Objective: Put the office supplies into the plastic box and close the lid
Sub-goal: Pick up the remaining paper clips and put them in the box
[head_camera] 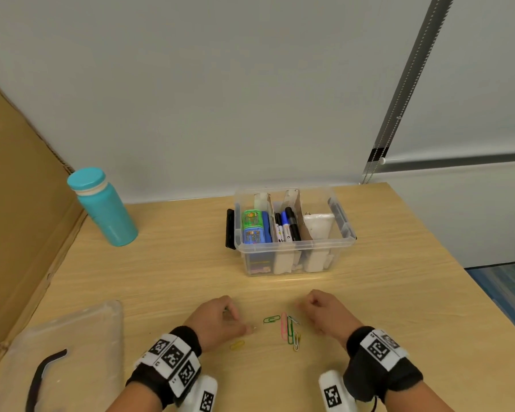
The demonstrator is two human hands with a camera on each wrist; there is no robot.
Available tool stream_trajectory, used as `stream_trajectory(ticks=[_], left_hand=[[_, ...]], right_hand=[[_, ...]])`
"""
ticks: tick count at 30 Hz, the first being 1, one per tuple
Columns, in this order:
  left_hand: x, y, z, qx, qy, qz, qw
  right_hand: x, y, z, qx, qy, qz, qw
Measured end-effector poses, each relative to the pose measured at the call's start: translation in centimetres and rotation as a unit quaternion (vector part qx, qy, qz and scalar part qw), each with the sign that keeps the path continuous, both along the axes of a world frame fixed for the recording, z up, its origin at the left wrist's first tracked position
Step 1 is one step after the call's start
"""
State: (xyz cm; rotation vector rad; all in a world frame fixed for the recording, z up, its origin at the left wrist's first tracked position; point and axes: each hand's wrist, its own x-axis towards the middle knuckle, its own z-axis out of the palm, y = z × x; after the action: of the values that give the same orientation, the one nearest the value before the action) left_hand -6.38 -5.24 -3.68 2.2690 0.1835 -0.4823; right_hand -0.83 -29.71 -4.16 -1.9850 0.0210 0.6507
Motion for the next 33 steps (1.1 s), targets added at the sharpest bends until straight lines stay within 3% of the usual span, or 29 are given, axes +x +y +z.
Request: stream_trajectory(ticks=[2, 4, 8, 13, 16, 18, 19, 21, 23, 26, 29, 31, 33], left_hand=[[-0.1, -0.4, 0.1, 0.046, 0.025, -0.041, 0.998], [-0.2, -0.6, 0.0, 0.1, 0.027, -0.078, 0.992], [-0.3, -0.7, -0.1, 0.127, 0.007, -0.115, 0.985], [-0.4, -1.0, -0.2, 0.166, -0.039, -0.129, 0.977], [-0.3, -0.6, -0.6, 0.11, -0.059, -0.097, 0.987], [-0.2, -0.1, -0.5, 0.052, -0.054, -0.062, 0.995], [-0.1, 0.0, -0.3, 0.02, -0.047, -0.045, 0.998], [0.0, 0.0, 0.0, -0.065, -0.034, 0.005, 0.997], [0.2, -0.6, 0.4, -0.189, -0.022, 0.071, 0.979], [0.3, -1.8, 1.1, -0.346, -0.013, 0.164, 0.924], [0.6, -2.6, 1.7, -0.464, 0.009, 0.227, 0.856], [0.8, -2.9, 1.8, -0.516, 0.024, 0.263, 0.815], [1.0, -2.9, 1.5, -0.53, 0.045, 0.288, 0.796]], right_hand=[[-0.1, 0.4, -0.4, -0.142, -0.074, 0.09, 0.983], [-0.4, 1.1, -0.5, -0.222, -0.093, 0.145, 0.96], [-0.9, 2.9, -0.8, -0.269, -0.145, 0.175, 0.936], [-0.7, 3.4, -0.9, -0.305, -0.139, 0.187, 0.924], [-0.1, 2.3, -0.3, -0.195, -0.108, 0.15, 0.963], [0.4, 1.3, 0.2, -0.048, -0.024, 0.07, 0.996], [0.6, 0.8, 0.4, 0.05, 0.033, 0.023, 0.998], [0.8, 0.1, 0.3, 0.245, 0.122, -0.044, 0.961], [0.7, -0.4, 0.2, 0.332, 0.145, -0.065, 0.93], [0.0, -0.7, 0.2, 0.317, 0.126, -0.056, 0.938], [-0.6, -1.2, 0.2, 0.229, 0.08, 0.005, 0.97], [-0.9, -1.8, 0.0, 0.123, 0.009, 0.085, 0.989], [-1.1, -2.5, 0.0, -0.008, -0.085, 0.174, 0.981]])
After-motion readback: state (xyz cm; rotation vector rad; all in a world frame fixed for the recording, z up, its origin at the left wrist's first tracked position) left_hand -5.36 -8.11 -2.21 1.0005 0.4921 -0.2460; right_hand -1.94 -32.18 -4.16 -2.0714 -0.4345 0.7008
